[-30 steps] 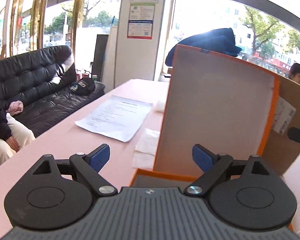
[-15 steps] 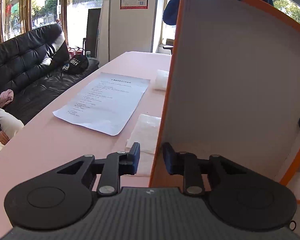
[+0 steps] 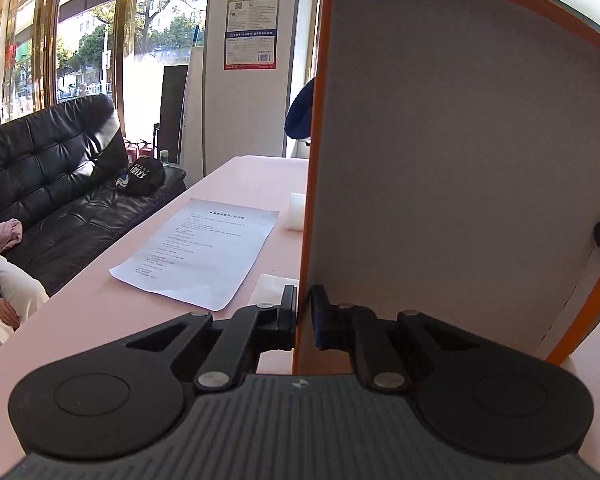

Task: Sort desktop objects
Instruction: 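Close both grippers on the edge of the orange lid, then swing the orange lid down onto the open orange box with both grippers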

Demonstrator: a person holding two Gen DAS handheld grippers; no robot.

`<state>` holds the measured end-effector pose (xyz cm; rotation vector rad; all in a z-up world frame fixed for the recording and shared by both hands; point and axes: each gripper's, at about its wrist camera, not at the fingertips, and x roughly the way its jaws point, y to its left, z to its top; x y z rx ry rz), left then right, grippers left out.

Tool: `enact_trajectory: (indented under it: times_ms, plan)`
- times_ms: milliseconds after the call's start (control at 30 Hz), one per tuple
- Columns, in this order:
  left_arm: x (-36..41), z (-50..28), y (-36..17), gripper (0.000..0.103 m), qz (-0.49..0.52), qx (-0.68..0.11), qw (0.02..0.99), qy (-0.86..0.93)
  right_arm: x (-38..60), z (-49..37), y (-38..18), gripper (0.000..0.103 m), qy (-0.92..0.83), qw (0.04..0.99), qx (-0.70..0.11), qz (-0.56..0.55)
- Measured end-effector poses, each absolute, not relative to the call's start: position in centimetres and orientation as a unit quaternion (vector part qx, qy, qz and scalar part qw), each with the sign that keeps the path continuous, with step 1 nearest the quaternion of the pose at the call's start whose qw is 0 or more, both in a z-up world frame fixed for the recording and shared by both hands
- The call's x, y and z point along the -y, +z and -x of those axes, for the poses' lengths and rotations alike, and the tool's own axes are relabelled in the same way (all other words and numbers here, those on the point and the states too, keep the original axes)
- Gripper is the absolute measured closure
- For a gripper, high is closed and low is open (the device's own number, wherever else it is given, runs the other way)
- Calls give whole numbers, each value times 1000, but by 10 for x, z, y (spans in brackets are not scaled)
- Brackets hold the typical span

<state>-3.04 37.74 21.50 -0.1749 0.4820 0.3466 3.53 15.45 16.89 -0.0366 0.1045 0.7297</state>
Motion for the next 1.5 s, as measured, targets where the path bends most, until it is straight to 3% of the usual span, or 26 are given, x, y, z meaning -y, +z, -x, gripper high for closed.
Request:
enact_trajectory:
  times_ms: [267,600,1167,1200,1267,1333,1367,1400,1500]
  plan:
    - [-355,95,233,97,67,-209,962,162,-137,25,172,94,374,927,-11,31]
    - [-318,188,216,96,14,-185,967,172,-114,105,144,90,395,914,44,77]
    - [-321,242,162,93,20,-264,954,139,-107,163,91,90,424,894,50,134]
    - [-323,246,160,91,25,-269,954,130,-108,164,87,89,427,892,48,137]
    - [-324,257,155,76,24,-276,953,122,-109,167,80,88,432,889,45,146]
    - [-324,273,151,35,22,-271,955,120,-112,170,73,87,434,886,45,159]
    - [-323,281,150,27,21,-267,956,120,-114,171,70,86,435,885,44,163]
    - [-319,294,150,22,21,-263,957,120,-115,172,67,86,437,883,41,168]
    - [-324,317,142,22,24,-274,954,120,-118,173,59,84,442,877,31,184]
